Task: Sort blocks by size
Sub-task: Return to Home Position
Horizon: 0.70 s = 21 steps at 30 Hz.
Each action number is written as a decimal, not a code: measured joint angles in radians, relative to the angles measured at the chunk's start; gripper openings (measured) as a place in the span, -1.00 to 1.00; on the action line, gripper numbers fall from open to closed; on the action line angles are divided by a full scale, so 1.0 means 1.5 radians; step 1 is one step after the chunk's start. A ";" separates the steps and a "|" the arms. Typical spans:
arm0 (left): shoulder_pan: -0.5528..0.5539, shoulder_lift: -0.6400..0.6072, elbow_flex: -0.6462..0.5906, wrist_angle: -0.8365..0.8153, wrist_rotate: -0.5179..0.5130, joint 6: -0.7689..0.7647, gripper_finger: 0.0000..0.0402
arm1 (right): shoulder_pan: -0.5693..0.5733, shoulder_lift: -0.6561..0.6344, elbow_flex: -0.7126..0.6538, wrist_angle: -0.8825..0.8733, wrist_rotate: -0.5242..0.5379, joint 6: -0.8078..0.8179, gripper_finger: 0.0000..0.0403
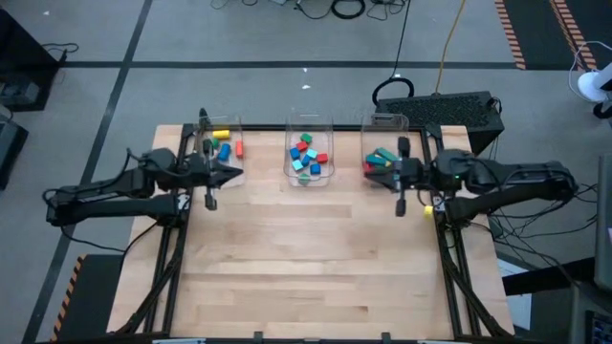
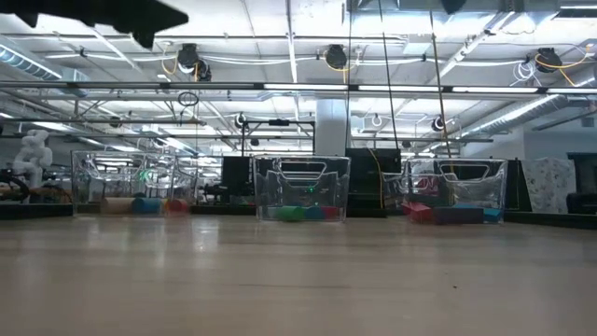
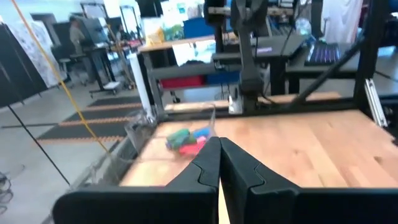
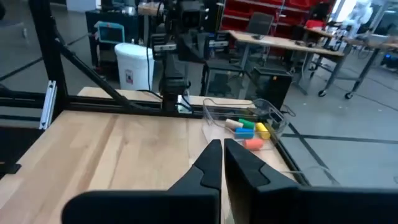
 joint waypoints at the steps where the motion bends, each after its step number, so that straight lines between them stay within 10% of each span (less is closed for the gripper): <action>1: 0.000 0.000 -0.006 -0.002 0.004 0.000 -0.94 | 0.000 -0.017 -0.016 0.003 0.002 0.001 -1.00; 21: 0.000 0.001 -0.091 0.049 0.019 -0.014 -0.94 | 0.000 -0.329 -0.312 0.080 0.016 0.083 -1.00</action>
